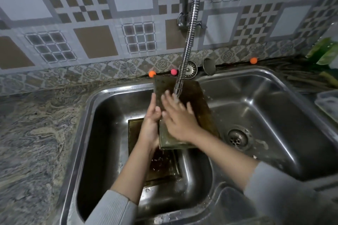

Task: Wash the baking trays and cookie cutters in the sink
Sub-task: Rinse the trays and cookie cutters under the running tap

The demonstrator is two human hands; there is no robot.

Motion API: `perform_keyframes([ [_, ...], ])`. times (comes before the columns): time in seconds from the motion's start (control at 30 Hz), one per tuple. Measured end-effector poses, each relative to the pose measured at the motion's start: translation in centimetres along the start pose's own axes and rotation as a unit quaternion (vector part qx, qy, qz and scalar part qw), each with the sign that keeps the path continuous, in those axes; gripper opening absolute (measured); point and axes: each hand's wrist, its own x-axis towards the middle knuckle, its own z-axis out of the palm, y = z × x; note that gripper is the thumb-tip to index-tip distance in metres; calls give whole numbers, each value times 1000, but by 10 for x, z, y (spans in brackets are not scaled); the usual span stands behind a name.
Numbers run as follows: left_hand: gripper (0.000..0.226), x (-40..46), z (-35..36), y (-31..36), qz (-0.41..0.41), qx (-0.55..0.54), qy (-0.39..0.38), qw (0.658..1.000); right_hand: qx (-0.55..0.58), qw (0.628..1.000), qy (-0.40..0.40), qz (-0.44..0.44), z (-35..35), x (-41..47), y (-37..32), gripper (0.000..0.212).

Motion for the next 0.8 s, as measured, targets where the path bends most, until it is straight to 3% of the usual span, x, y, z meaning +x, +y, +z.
perform_keyframes([
  [0.07,72,8,-9,7,22,-36,-4,999,9,997,6,-77,13,-25,1,55],
  [0.13,80,13,-12,11,34,-64,-45,996,-10,997,3,-83,10,-24,22,56],
  [0.23,99,16,-9,7,28,-92,-100,990,-38,997,34,55,-11,7,50,60],
  [0.33,73,18,6,-4,24,-124,-81,989,-77,985,67,142,-30,36,38,64],
  [0.43,58,28,8,-5,14,-155,-61,986,-95,992,69,42,-15,23,5,63],
  [0.5,67,31,2,-2,18,-181,-57,982,-96,993,38,-53,1,-5,-2,59],
  [0.57,73,28,-4,0,21,-185,-48,981,-100,991,16,-92,3,-21,17,59],
  [0.67,73,16,-8,-4,23,-186,-12,982,-70,996,32,34,-9,-29,59,66],
  [0.73,65,11,-14,-13,10,-187,8,982,51,983,67,163,-26,-33,71,70],
  [0.8,56,9,-17,-20,-16,-188,25,982,229,937,92,247,-42,-37,69,63],
])
